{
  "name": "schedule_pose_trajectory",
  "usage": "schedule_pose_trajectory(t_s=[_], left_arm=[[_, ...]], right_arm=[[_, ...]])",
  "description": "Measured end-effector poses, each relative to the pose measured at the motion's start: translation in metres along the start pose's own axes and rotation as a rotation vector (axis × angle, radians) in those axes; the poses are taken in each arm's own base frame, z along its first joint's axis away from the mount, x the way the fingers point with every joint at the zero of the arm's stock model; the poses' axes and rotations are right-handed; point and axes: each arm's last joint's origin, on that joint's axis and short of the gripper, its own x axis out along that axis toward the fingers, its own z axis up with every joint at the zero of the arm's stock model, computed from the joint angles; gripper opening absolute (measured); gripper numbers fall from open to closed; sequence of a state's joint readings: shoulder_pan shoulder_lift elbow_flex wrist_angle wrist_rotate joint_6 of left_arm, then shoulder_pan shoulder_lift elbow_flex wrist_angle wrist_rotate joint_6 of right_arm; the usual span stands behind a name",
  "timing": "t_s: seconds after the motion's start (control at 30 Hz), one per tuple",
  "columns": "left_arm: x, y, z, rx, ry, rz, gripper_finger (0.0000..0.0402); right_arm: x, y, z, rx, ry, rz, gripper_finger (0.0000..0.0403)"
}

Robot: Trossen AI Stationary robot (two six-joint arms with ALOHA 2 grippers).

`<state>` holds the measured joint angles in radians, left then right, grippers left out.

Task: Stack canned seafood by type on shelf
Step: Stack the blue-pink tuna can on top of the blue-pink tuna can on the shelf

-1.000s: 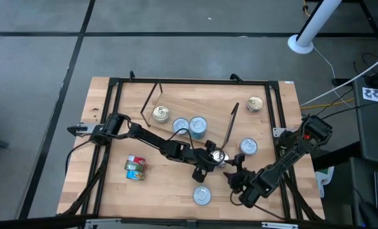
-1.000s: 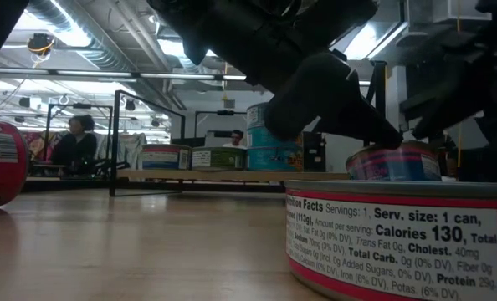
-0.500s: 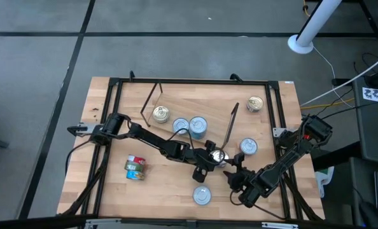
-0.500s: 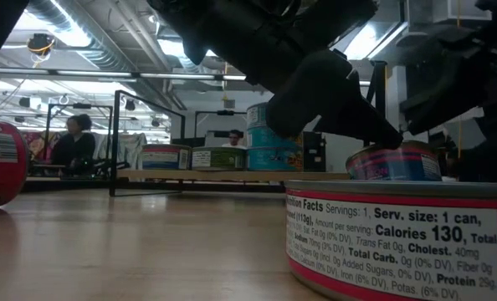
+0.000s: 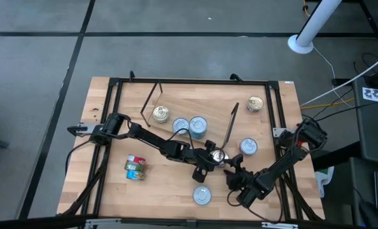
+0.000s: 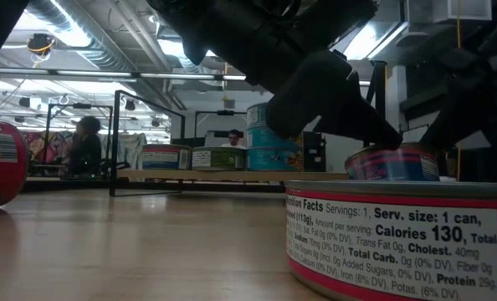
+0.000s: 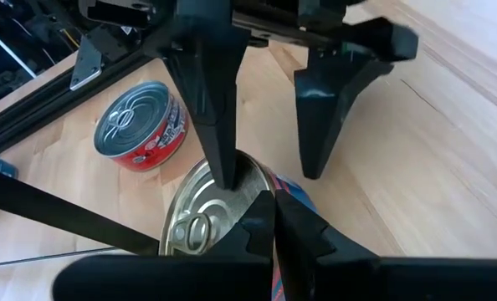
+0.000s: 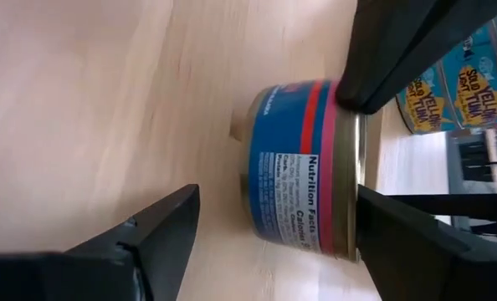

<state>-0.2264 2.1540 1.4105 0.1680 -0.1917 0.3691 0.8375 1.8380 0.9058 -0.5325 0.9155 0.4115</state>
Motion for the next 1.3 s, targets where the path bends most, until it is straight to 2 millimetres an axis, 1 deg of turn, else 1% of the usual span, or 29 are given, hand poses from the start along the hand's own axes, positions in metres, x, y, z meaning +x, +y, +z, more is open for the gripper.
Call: schedule_pose_trajectory(t_s=[0.23,0.47,0.6,0.7,0.9,0.97,1.07,1.13,1.23,1.3], left_arm=[[0.000,0.000,0.000,-0.005,0.000,0.001,0.0000],[0.000,0.000,0.000,-0.046,0.000,0.001,0.0000],[0.000,0.000,0.000,-0.049,0.000,0.001,0.0000],[0.000,0.000,0.000,-0.049,0.000,0.001,0.0000],[0.000,0.001,0.001,-0.049,-0.005,0.013,0.0000],[0.000,0.001,0.001,-0.042,-0.006,0.016,0.0003],[-0.002,-0.001,0.003,-0.030,-0.006,0.020,0.0017],[-0.003,-0.003,0.004,-0.038,0.001,0.037,0.0035],[-0.006,-0.006,0.007,-0.065,0.019,0.095,0.0073],[-0.007,-0.009,0.008,-0.048,0.024,0.115,0.0103]], right_arm=[[0.009,0.004,-0.002,-0.018,-0.003,-0.079,0.0298],[0.018,-0.003,-0.001,-0.001,0.017,-0.116,0.0298],[0.025,-0.007,0.000,0.020,0.055,-0.089,0.0295],[0.027,-0.008,0.000,0.026,0.069,-0.069,0.0274],[0.027,-0.008,0.000,0.025,0.068,-0.067,0.0193],[0.026,-0.008,0.000,0.023,0.067,-0.066,0.0176],[0.025,-0.009,0.001,0.028,0.065,-0.062,0.0176],[0.025,-0.010,0.002,0.034,0.064,-0.058,0.0176],[0.024,-0.010,0.004,0.045,0.063,-0.052,0.0187],[0.024,-0.010,0.004,0.051,0.063,-0.049,0.0196]])
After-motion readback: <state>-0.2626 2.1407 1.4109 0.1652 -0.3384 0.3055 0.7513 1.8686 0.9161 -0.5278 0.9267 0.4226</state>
